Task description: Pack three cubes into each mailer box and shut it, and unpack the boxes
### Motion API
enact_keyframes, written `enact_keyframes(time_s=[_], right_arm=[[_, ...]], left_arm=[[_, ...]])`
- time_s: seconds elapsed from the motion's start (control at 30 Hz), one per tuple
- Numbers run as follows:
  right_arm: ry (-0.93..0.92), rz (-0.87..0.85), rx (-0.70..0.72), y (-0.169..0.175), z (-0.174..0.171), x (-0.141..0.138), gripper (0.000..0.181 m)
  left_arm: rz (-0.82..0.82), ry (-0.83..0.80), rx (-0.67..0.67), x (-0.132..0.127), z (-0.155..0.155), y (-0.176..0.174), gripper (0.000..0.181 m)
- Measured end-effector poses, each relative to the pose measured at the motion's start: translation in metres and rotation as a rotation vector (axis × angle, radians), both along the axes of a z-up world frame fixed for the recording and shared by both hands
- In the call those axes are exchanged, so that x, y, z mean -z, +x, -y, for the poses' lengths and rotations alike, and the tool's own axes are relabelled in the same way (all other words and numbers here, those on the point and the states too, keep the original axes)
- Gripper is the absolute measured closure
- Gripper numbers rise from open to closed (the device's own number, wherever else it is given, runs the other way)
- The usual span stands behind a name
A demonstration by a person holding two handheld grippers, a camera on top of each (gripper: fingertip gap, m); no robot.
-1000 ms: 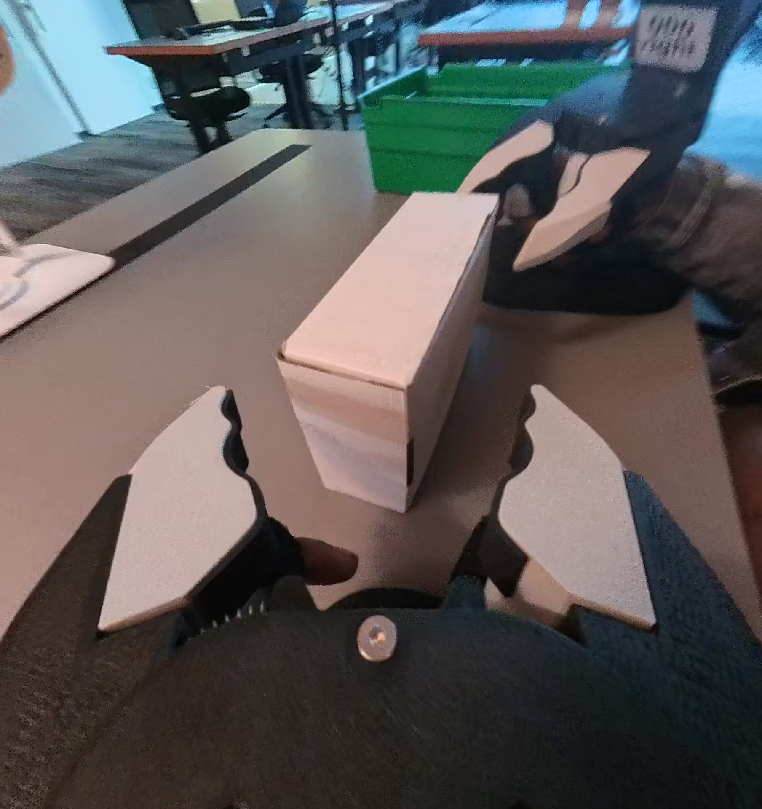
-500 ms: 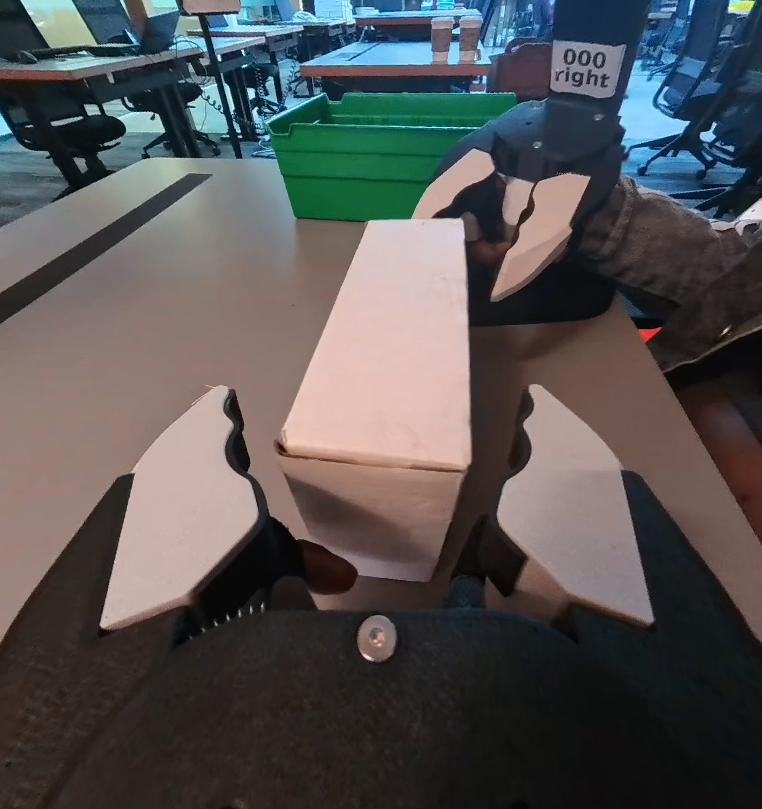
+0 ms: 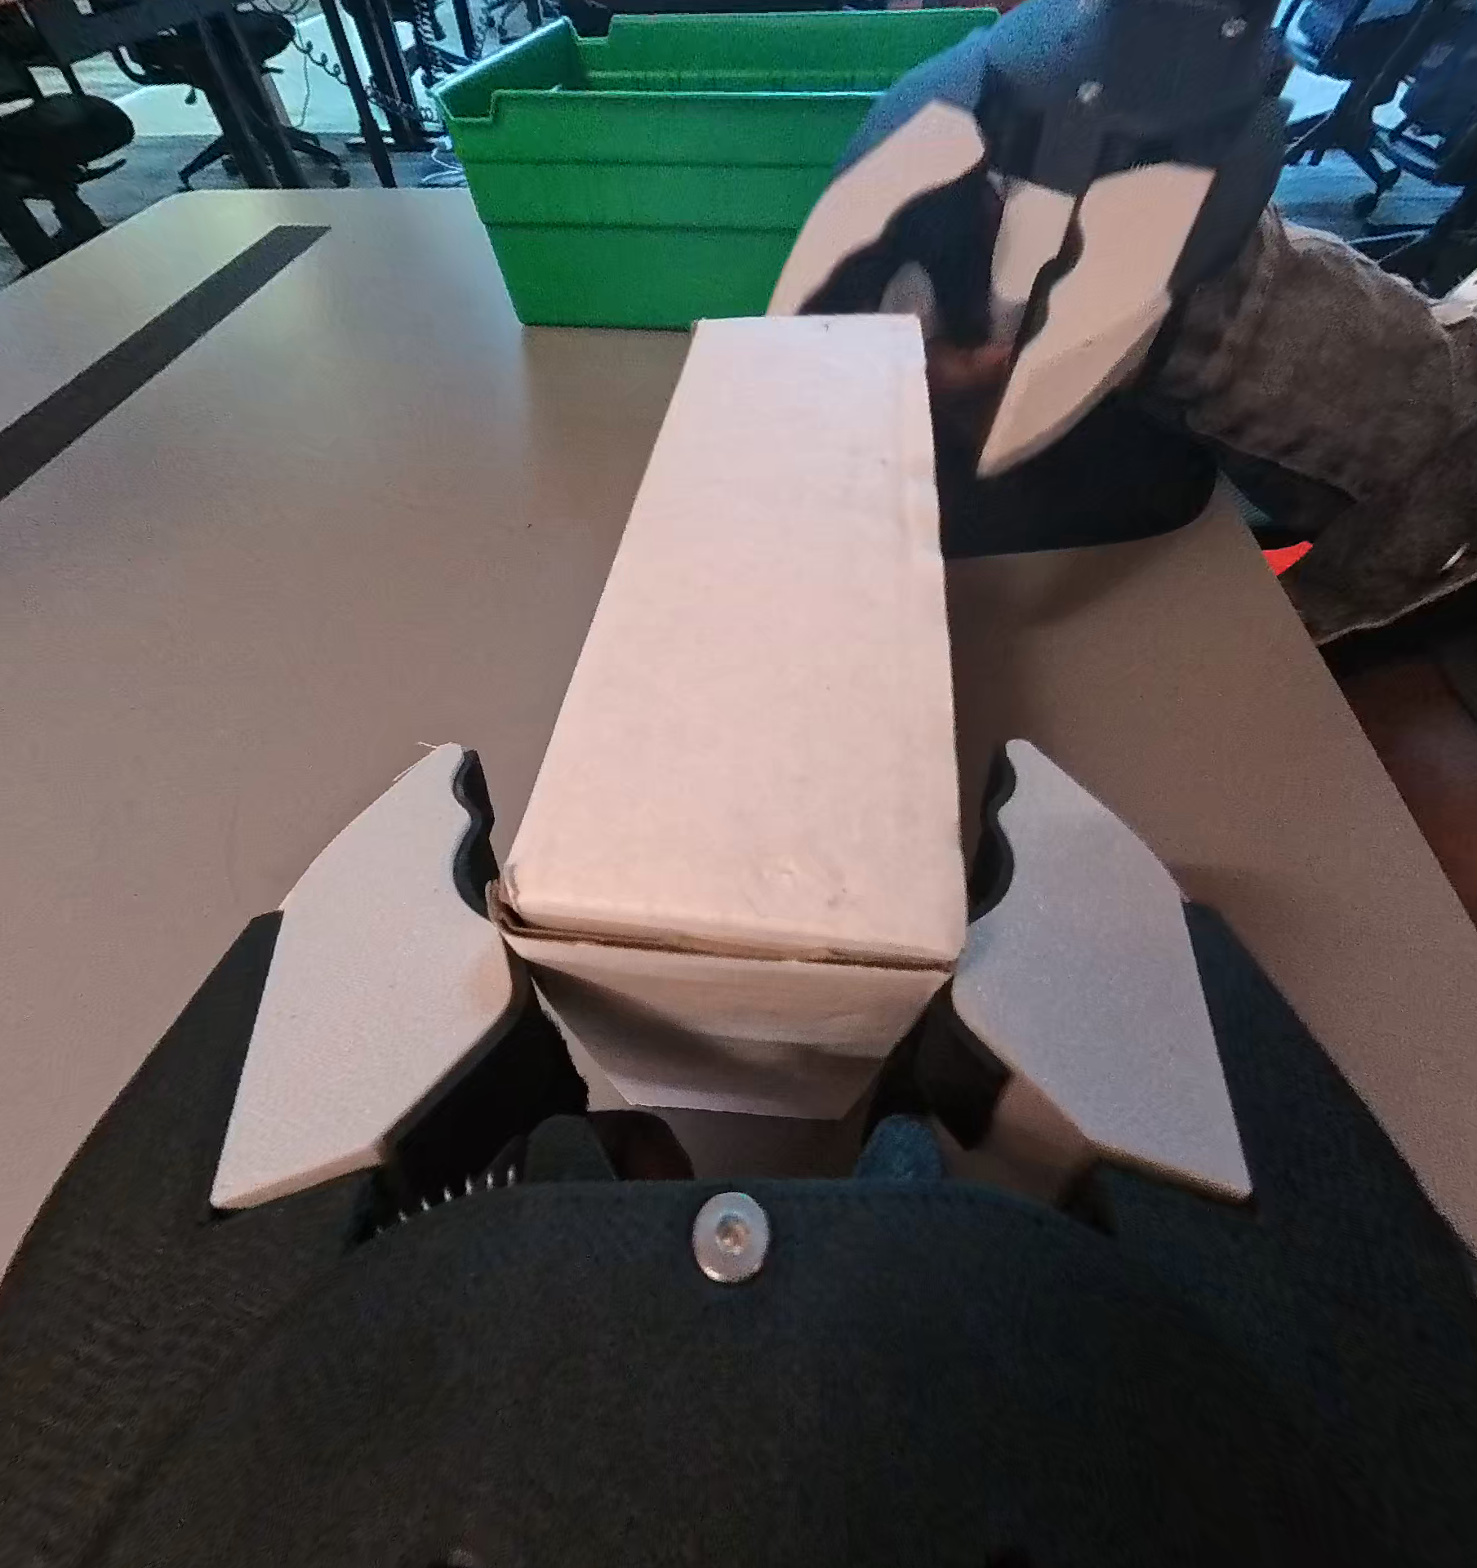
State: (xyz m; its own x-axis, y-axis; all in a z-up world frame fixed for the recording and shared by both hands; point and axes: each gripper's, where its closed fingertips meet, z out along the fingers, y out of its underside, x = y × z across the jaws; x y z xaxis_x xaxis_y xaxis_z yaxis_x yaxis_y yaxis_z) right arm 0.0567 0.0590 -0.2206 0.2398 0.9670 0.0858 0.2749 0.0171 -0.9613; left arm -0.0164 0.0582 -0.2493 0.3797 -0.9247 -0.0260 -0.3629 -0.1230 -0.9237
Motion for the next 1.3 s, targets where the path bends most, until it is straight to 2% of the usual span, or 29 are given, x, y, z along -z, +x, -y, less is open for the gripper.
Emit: enact_keyframes(time_s=[0.1, 0.17, 0.4, 0.5, 0.77, 1.1, 1.17, 1.23, 1.3], right_arm=[[0.168, -0.090, 0.019, 0.005, -0.001, -0.028, 0.124], [0.316, -0.085, 0.007, 0.004, 0.004, -0.043, 0.130], [0.746, 0.220, -0.029, -0.021, 0.010, -0.037, 0.138], [0.863, 0.277, -0.011, -0.026, 0.008, -0.039, 0.145], [1.000, 0.474, -0.034, -0.037, 0.012, -0.039, 0.146], [1.049, 0.564, -0.025, -0.065, 0.008, -0.036, 0.160], [1.053, 0.589, -0.036, -0.069, 0.008, -0.033, 0.166], [1.046, 0.618, -0.055, -0.073, 0.007, -0.028, 0.179], [1.025, 0.658, -0.076, -0.073, 0.004, -0.027, 0.179]], left_arm=[[-0.006, 0.010, 0.006, 0.000, 0.001, 0.000, 0.072], [-0.007, 0.006, 0.008, 0.000, 0.001, 0.001, 0.072], [-0.012, 0.000, 0.006, 0.001, 0.001, 0.000, 0.073], [-0.015, -0.004, 0.006, 0.001, 0.001, 0.000, 0.073], [-0.029, 0.013, 0.022, 0.002, 0.004, 0.001, 0.074], [-0.045, 0.002, 0.018, 0.004, 0.004, 0.000, 0.074], [-0.047, 0.006, 0.018, 0.004, 0.005, 0.000, 0.074], [-0.049, 0.006, 0.014, 0.004, 0.004, 0.000, 0.073], [-0.049, -0.010, 0.005, 0.004, 0.003, -0.001, 0.074]])
